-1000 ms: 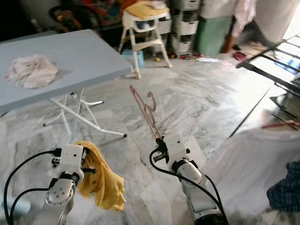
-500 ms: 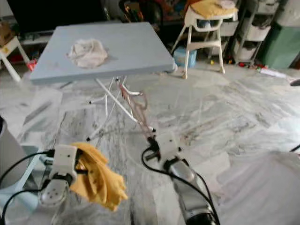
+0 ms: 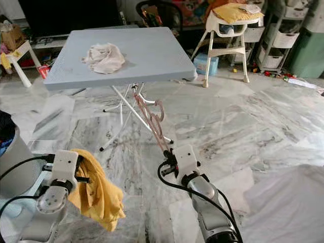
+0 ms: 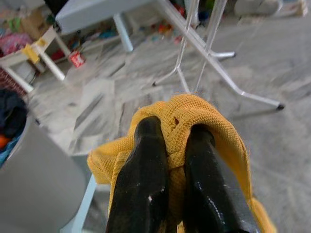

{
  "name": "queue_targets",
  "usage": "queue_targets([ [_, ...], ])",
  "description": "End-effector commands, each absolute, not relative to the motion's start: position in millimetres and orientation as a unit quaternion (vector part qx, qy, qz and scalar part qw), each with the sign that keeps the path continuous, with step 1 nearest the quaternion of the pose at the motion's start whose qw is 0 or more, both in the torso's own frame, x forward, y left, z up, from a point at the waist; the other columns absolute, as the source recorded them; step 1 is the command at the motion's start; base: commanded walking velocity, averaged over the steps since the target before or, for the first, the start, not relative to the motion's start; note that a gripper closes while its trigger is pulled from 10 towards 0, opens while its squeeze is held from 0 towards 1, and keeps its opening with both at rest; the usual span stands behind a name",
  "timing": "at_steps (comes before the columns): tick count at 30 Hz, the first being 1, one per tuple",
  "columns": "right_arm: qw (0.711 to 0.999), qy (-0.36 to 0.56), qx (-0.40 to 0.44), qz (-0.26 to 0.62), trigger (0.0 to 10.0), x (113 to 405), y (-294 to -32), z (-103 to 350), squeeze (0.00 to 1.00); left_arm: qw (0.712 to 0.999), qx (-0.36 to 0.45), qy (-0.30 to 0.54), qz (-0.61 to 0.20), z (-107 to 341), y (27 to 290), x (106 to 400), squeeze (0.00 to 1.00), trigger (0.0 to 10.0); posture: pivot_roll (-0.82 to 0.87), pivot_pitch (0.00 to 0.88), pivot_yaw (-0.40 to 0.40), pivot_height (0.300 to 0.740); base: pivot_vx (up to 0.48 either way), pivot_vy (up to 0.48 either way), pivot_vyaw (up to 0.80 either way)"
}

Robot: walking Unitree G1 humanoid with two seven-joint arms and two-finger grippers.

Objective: Hang hanger

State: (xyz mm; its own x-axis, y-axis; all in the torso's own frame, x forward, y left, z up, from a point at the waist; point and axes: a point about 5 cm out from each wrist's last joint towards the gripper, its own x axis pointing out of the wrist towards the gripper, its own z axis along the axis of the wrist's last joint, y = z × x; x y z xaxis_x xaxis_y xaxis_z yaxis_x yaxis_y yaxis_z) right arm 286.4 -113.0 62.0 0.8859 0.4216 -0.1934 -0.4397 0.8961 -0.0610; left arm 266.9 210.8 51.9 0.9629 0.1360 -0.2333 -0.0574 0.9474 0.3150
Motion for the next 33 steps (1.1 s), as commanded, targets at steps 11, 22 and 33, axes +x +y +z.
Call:
queue_targets([
  [11, 0.955, 0.127, -0.108, 0.244, 10.0, 291, -141, 58, 0.0, 0.972, 0.182, 0.095, 0.114, 93, 251, 321, 0.0, 10.0, 0.04, 0.0, 0.012, 0.74, 0.0, 0.0, 0.0],
  [22, 0.903, 0.197, -0.137, 0.356, 10.0, 279, -164, 56, 0.0, 0.965, 0.248, 0.071, 0.05, 132, 247, 366, 0.0, 10.0, 0.01, 0.006, 0.044, 0.74, 0.0, 0.0, 0.0],
  [33, 0.867, 0.222, -0.136, 0.424, 10.0, 268, -170, 65, 0.0, 0.961, 0.255, 0.044, 0.101, 153, 249, 380, 0.0, 10.0, 0.0, 0.014, 0.054, 0.74, 0.0, 0.0, 0.0],
])
